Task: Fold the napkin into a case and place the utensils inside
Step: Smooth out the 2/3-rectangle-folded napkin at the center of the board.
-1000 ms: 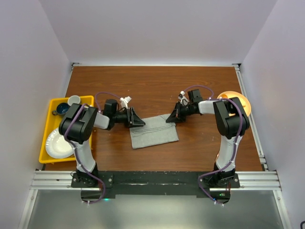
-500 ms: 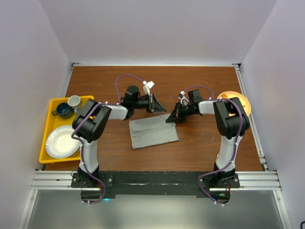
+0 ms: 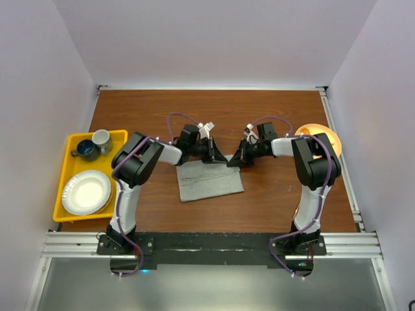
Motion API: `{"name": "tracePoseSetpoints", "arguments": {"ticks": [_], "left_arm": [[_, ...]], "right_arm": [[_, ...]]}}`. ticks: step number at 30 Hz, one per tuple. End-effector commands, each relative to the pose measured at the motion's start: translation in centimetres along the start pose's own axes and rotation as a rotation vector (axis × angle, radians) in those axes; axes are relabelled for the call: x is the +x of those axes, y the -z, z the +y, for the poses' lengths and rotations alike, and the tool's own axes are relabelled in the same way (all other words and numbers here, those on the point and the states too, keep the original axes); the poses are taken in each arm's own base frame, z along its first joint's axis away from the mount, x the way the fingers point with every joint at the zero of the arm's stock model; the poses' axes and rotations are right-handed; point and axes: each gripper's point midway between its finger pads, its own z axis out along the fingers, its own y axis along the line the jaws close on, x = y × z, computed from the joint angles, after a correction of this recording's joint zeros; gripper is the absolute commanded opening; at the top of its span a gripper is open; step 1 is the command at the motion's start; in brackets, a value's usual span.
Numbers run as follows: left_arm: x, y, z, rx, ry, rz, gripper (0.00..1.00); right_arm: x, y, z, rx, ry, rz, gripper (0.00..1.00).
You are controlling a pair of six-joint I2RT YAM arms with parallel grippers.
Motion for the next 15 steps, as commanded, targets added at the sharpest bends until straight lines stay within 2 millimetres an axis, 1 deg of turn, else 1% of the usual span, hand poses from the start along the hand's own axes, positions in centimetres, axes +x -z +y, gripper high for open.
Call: {"name": "tracePoseSetpoints", "arguments": {"ticks": [1,2,3,5,6,8,11,13,14,15], "left_arm": [[-0.9,0.5,-2.5,0.088,0.003,-0.041,0.00],[-1.2,0.7,-3.1,0.111,-0.004,-0.051,0.00],[-1.6,1.0,-4.2,0.137,-0.016,-0.064,0.00],[-2.1,1.4,-5.0,0.160,-0.024,-0.082,0.00],[-2.3,1.6,-5.2,0.156,-0.025,-0.090,0.00],[-2.4,1.6,-4.7,0.131,-0.023,-0.099,0.00],[-2.3,1.2,-3.3,0.074,-0.012,-0.110,0.00],[-1.5,0.4,-0.6,-0.030,0.044,-0.075,0.00],[-1.8,0.0,-0.1,-0.059,0.022,-0.062,0.00],[-0.8,-0.3,1.5,-0.105,0.052,-0.030,0.00]], "right_arm": [[1.8,-0.3,-8.0,0.301,-0.051,-0.014,0.00],[1.8,-0.3,-8.1,0.301,-0.053,-0.013,0.00],[1.7,-0.4,-8.0,0.300,-0.054,-0.018,0.00],[1.7,-0.5,-8.1,0.302,-0.057,-0.017,0.00],[1.6,-0.5,-8.1,0.302,-0.056,-0.016,0.00],[1.5,-0.5,-8.1,0.303,-0.055,-0.016,0.00],[1.4,-0.4,-7.9,0.298,-0.046,-0.017,0.00],[1.4,-0.3,-7.6,0.289,-0.042,-0.015,0.00],[1.4,-0.3,-7.4,0.281,-0.036,-0.015,0.00],[1.2,-0.1,-7.0,0.272,-0.030,-0.022,0.00]]}}
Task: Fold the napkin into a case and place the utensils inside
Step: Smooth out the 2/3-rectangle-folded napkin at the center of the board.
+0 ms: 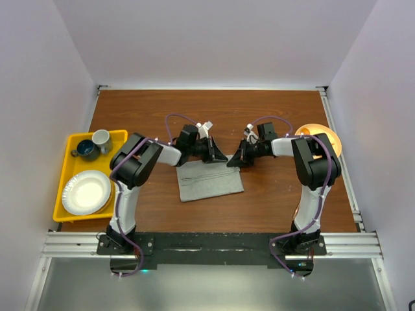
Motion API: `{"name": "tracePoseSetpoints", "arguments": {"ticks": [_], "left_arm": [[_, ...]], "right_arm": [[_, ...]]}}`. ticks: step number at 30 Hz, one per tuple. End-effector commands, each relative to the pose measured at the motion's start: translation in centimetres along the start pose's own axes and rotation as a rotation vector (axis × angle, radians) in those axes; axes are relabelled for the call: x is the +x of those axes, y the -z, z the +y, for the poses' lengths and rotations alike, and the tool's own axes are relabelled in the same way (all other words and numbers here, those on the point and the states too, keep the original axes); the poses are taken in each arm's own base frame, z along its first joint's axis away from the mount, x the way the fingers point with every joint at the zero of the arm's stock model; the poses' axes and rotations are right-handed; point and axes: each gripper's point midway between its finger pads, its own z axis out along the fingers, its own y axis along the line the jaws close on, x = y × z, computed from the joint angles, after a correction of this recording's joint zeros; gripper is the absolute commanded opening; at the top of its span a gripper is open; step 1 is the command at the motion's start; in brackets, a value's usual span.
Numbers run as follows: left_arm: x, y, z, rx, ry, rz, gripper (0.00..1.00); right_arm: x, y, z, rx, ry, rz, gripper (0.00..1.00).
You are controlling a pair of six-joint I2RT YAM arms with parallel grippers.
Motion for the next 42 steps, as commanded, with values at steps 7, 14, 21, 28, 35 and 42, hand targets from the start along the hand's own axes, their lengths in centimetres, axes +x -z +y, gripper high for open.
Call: {"name": "tracePoseSetpoints", "arguments": {"ticks": [7,14,21,28,35,42], "left_arm": [[1.9,-0.5,6.6,-0.253,0.000,0.084,0.00],[2.2,-0.2,6.9,-0.265,-0.006,0.093,0.00],[2.5,-0.2,7.1,-0.269,0.003,0.101,0.00],[2.7,0.1,7.4,-0.280,0.015,0.099,0.00],[2.6,0.6,8.1,-0.294,0.021,0.101,0.00],[2.2,0.4,7.0,-0.238,-0.043,0.109,0.00]], "right_arm": [[0.2,2.2,0.1,0.077,0.067,-0.035,0.17],[-2.8,3.9,6.7,-0.108,0.107,-0.103,0.41],[-2.1,1.3,2.7,-0.065,-0.012,-0.065,0.32],[1.3,1.3,-3.3,0.044,-0.142,-0.014,0.21],[1.9,2.1,-7.1,0.160,-0.189,-0.003,0.17],[-0.4,5.1,-1.2,0.053,0.027,-0.001,0.19]]}}
